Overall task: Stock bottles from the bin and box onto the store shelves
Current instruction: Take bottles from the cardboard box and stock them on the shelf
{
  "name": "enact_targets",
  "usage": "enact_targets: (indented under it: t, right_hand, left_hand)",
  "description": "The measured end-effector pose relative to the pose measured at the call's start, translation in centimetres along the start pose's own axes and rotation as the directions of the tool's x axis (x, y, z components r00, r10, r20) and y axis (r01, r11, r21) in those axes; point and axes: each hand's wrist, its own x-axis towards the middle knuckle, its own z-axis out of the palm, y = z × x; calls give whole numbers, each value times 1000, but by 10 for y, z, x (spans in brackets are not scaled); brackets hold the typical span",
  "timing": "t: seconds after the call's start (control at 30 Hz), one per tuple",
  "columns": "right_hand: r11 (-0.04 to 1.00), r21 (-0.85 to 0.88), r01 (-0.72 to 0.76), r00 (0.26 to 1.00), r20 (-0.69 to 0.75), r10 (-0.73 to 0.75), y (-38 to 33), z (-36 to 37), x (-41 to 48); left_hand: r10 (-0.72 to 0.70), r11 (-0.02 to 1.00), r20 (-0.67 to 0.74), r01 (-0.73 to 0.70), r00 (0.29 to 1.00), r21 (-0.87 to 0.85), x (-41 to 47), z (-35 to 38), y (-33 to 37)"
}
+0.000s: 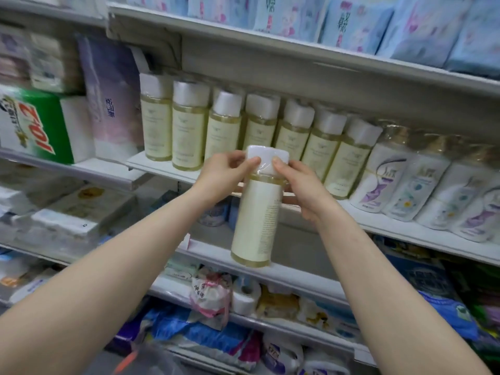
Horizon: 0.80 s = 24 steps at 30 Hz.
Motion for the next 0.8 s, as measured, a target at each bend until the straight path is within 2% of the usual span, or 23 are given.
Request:
enact_targets:
  t: [0.1,0.2,0.47,0.6,0.8]
  right_hand:
    - [1000,7,21,999,-32,-21,-12,4,12]
    - [998,0,67,996,-55,-67,-26,6,27]
    - [982,39,186,977,-116,-181,-49,7,64]
    - [972,55,229,964,-151,-219,-46,10,77]
    - [965,115,234,967,-133,-219,-28,13,84]
  left_hand:
    - [-2,994,35,6,999,-105,18,-7,4]
    - [15,993,8,-13,1000,-115,36,-11,14]
    - [142,987,-62,-146,988,-60,75,-17,32]
    - [225,974,-54,-226,973,-19,87,-17,27]
    - [291,956,-58,-288,955,52,92,-11,10]
